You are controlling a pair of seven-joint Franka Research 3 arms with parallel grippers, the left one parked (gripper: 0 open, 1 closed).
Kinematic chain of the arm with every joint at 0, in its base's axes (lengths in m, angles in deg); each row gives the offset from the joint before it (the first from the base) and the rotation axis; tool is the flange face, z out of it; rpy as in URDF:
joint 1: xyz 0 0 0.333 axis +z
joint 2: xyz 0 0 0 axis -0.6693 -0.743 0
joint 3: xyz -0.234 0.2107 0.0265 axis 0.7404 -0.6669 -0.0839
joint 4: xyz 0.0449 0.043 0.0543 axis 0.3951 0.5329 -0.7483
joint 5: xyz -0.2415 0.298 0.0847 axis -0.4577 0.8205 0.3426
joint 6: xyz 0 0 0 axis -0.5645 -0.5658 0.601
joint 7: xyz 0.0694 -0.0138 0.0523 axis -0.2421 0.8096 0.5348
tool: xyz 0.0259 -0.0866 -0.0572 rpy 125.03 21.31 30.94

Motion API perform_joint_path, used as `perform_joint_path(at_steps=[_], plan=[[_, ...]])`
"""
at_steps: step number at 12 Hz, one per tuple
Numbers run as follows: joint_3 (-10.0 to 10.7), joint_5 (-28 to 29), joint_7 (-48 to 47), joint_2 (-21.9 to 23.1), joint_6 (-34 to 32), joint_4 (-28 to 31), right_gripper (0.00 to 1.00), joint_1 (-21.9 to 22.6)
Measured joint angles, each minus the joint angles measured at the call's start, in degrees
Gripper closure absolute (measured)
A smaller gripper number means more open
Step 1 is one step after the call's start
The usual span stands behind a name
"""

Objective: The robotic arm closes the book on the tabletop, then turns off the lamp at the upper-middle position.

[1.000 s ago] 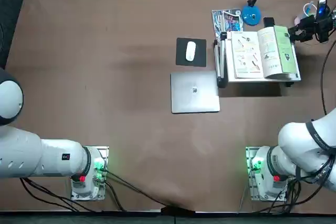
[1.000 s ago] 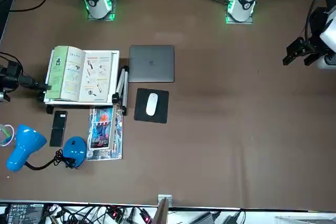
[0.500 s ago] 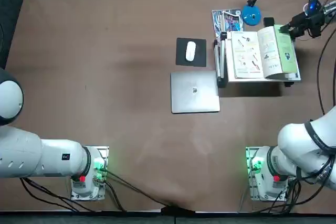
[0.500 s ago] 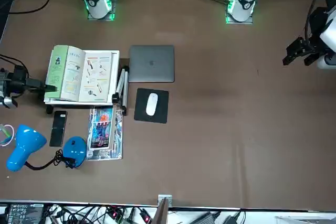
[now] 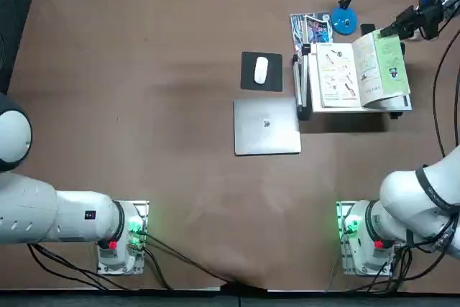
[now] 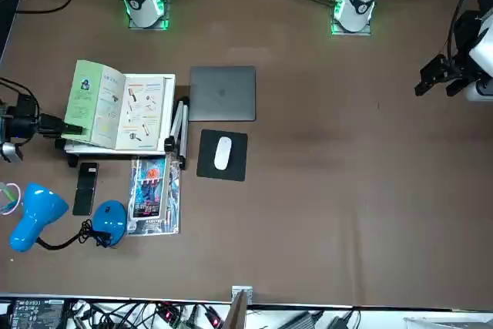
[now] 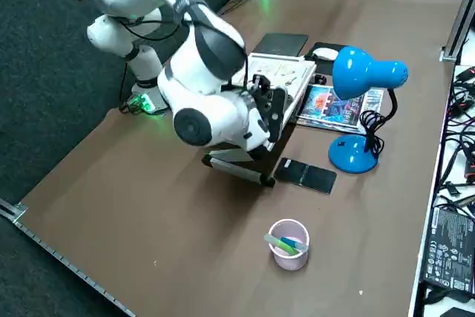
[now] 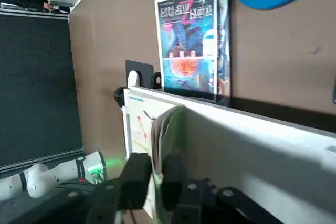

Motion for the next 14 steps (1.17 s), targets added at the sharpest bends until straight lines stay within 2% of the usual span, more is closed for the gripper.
perform_joint_path(at_steps=[1,4,14], plan=[[0.0,0.0,-0.8,1.0,-0.1,-0.1,0.80,0.5],[0.0,-1.5,-4.2,4.7,-0.2,-0.2,0.86,3.5],[-0.1,-11.0,-10.9,7.8,1.9,-0.5,0.87,15.6]])
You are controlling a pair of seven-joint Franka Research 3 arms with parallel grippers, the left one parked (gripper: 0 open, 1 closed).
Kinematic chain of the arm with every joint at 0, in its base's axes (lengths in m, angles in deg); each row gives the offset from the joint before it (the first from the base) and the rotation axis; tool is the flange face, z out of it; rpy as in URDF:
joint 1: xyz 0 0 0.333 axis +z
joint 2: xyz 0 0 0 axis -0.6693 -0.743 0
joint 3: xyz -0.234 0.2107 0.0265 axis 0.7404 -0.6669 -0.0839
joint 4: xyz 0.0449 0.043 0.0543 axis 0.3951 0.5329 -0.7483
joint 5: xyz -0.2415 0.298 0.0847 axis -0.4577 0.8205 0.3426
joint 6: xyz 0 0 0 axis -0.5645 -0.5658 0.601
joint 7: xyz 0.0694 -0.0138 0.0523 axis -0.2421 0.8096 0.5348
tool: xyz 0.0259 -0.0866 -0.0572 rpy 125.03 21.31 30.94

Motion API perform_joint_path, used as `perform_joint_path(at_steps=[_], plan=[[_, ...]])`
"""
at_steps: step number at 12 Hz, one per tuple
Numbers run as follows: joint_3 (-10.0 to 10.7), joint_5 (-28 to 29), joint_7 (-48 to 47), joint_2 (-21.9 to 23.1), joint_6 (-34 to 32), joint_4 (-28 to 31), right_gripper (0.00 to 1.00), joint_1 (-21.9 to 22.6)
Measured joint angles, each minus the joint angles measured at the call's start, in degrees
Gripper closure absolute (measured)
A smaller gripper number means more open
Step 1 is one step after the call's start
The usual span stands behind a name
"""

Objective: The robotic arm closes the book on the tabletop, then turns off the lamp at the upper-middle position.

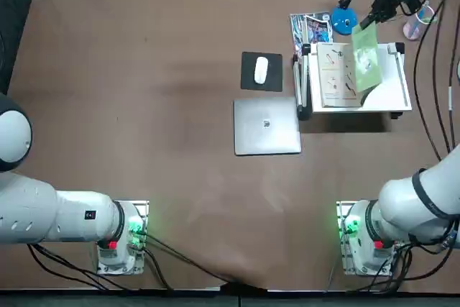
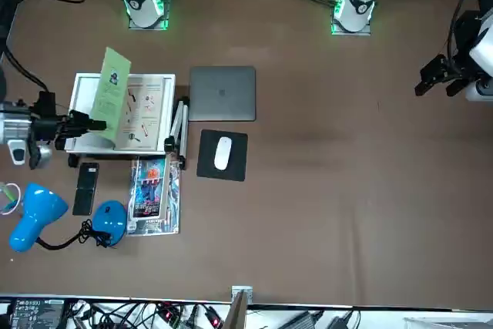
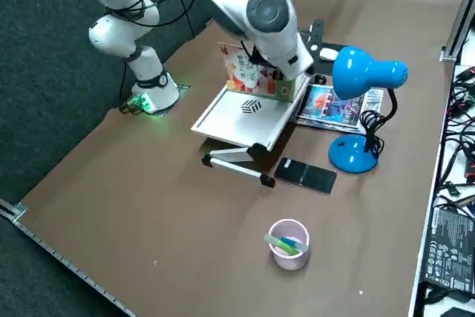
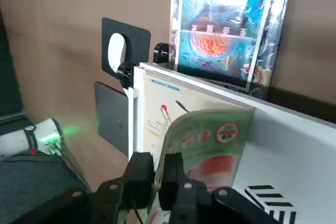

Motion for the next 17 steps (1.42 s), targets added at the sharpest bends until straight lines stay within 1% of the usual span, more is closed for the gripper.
perform_joint_path(at_steps=[5,8,9,11,17], plan=[[0.0,-3.1,-2.8,0.1,2.1,0.0,0.87,4.6],[0.0,-6.8,-6.0,0.1,2.9,-0.4,0.88,7.9],[0.0,-10.1,-9.3,0.1,3.0,-1.7,0.87,10.1],[0.0,-13.2,-13.2,0.1,2.8,-3.0,0.87,12.0],[0.0,-20.3,-25.0,0.1,2.6,-4.8,0.87,18.6]])
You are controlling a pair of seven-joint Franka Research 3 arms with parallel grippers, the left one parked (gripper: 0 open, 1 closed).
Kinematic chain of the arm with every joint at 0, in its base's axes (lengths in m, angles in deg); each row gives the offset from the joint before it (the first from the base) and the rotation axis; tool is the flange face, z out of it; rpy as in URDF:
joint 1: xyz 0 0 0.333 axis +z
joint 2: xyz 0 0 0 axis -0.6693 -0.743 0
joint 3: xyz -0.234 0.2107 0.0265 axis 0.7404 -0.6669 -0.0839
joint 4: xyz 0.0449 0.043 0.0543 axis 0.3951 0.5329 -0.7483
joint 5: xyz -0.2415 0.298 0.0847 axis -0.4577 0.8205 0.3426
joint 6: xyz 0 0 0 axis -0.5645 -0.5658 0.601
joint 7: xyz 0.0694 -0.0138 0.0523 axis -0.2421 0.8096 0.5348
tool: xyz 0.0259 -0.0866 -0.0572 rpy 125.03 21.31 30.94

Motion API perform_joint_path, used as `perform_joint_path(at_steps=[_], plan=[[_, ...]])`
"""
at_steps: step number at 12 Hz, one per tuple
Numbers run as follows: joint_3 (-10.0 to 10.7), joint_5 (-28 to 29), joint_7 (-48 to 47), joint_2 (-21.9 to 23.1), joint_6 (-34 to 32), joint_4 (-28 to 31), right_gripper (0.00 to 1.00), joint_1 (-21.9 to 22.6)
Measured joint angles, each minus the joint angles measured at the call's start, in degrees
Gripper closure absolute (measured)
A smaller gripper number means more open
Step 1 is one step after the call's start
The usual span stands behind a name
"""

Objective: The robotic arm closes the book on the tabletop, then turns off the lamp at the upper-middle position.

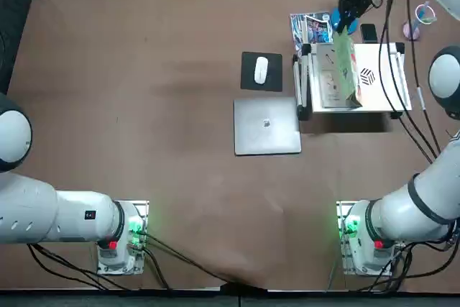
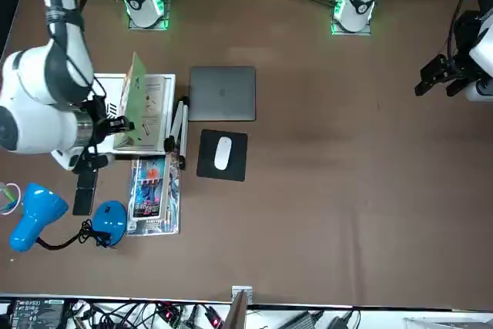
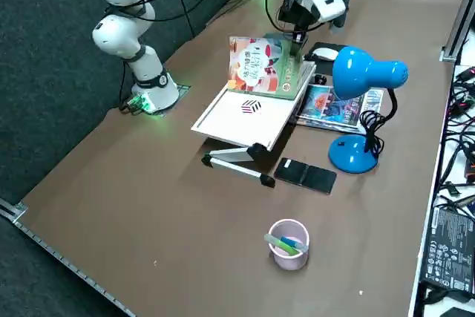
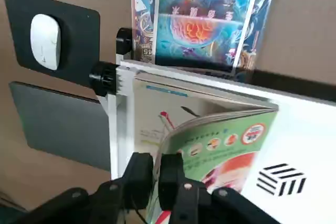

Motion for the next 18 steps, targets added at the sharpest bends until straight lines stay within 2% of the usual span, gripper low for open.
perform_joint_path(at_steps=[7,10,14,18], plan=[[0.0,-5.2,-13.9,0.0,0.0,-0.2,0.86,5.8],[0.0,-9.4,-15.4,0.0,0.0,-0.4,0.86,7.4],[0.1,-13.1,-15.4,0.0,-2.1,-0.8,0.85,7.4],[0.1,-14.4,-15.4,-0.6,-4.0,-2.3,0.82,7.9]])
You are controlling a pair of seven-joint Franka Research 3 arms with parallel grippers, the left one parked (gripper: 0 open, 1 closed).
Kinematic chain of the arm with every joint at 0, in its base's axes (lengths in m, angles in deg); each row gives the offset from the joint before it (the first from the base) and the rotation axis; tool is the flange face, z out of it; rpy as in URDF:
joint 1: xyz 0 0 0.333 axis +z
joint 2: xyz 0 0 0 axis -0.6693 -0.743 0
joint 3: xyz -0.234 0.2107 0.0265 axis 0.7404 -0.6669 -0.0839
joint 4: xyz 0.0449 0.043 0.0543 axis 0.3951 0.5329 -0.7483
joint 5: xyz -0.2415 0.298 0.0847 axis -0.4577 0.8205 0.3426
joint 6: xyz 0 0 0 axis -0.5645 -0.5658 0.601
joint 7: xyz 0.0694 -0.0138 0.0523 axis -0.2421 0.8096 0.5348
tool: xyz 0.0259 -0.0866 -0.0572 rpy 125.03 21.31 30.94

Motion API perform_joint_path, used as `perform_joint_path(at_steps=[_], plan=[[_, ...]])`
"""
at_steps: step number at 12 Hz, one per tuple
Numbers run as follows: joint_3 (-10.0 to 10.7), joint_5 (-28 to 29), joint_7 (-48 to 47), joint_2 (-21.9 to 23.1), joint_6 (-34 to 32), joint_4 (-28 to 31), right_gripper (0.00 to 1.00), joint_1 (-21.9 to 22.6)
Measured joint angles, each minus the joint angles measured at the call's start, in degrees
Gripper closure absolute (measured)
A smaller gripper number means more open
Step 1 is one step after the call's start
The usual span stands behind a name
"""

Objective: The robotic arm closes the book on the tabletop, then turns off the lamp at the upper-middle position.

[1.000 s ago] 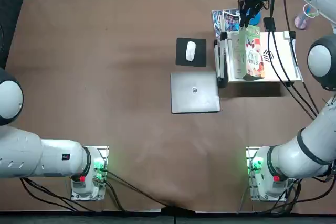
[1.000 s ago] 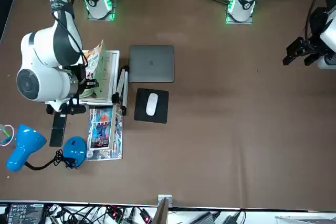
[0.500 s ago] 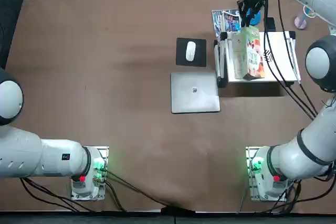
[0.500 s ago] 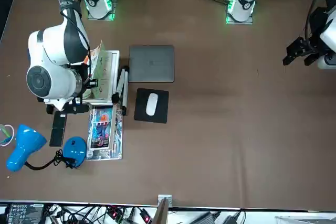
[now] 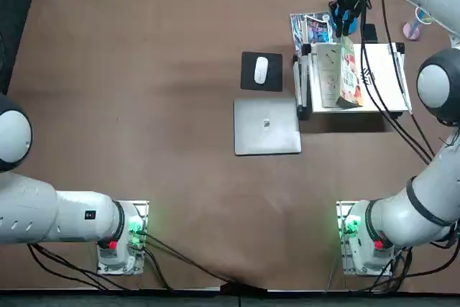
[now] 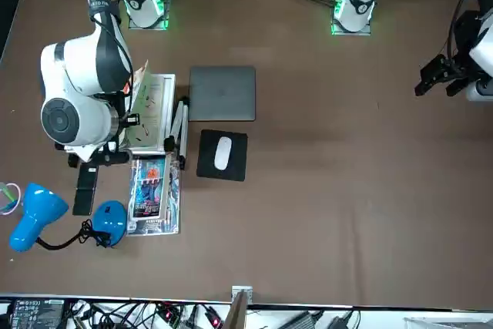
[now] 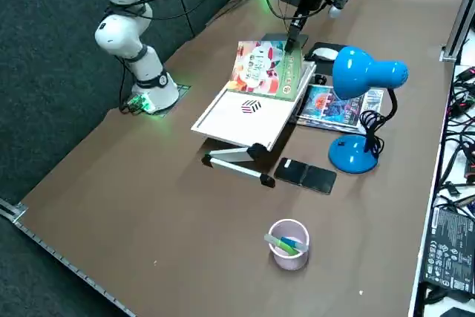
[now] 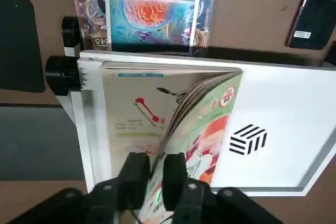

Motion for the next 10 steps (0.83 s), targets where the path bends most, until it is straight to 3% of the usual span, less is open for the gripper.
perform_joint_path(at_steps=[6,9,10], plan=[[0.1,1.8,0.0,-2.2,0.2,-8.1,0.19,0.4],[0.7,7.3,0.0,-2.1,-0.1,-12.3,0.20,-1.4],[0.8,9.2,0.4,-2.0,-0.5,-13.2,0.37,-3.1]])
